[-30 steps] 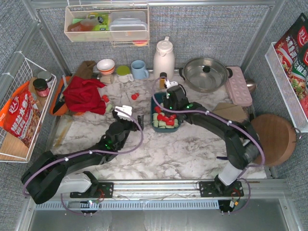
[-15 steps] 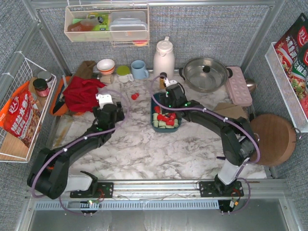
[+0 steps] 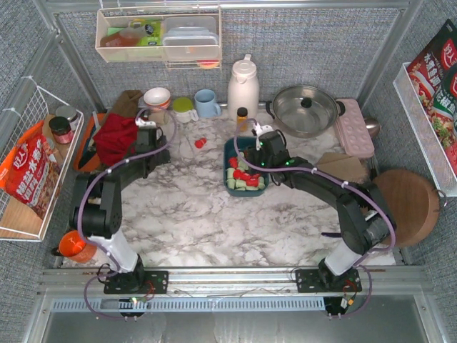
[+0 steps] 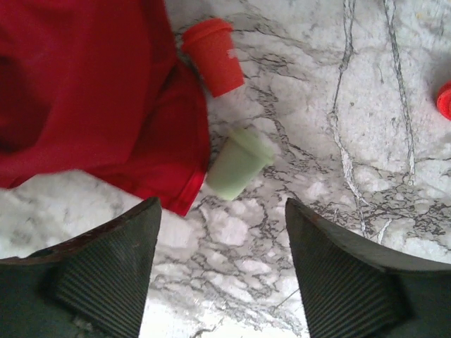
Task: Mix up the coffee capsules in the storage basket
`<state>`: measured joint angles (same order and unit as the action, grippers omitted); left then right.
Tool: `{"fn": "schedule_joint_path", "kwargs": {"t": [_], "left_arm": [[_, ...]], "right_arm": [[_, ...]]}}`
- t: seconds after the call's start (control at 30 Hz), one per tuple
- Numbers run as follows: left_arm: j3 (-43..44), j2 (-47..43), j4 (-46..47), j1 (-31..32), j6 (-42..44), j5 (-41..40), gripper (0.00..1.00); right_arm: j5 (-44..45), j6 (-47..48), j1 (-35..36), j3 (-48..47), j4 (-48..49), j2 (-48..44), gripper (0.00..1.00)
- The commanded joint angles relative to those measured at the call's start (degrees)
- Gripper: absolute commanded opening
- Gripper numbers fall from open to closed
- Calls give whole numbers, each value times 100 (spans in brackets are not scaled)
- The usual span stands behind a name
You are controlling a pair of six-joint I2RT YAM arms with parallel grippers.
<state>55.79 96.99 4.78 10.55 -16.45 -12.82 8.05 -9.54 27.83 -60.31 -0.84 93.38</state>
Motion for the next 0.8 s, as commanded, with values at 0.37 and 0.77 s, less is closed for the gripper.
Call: {"fn": "schedule_joint_path", "kwargs": {"t": [0.37,0.77], "left_arm": [[1492,1377,-1390,-167,882,818,56],[1129,1292,-1057,-142,1204,1020,36]], "right_arm": [[-338,154,-79,64,304,-94,62],[-452,110,-90,28,281,-73,62]]}}
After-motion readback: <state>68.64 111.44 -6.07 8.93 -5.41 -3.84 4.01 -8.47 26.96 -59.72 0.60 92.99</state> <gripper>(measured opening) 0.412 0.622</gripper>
